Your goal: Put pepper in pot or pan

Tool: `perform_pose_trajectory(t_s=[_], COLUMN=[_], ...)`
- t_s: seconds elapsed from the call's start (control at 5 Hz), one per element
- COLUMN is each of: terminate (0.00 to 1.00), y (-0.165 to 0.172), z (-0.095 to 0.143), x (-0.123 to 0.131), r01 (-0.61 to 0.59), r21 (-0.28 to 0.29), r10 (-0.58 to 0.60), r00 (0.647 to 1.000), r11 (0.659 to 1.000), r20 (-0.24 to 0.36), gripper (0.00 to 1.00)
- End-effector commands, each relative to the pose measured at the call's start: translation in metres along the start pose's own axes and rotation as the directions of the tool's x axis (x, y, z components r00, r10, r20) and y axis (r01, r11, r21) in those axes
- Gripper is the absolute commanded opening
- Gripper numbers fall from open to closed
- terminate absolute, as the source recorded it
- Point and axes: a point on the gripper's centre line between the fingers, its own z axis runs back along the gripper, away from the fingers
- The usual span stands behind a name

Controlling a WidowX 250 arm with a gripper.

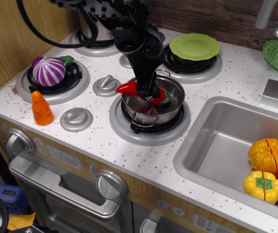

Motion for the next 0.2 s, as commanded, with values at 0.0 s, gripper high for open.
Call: perform_pose_trajectory(t_s=[0.0], terminate=[1.00], y=[0.0110], z=[0.0078], x=[0.0057], r01=[0.007], r21=[0.040], r10=[-0.008], r00=[1.000], r11=[0.999], r20=[0.021], gripper=[1.00])
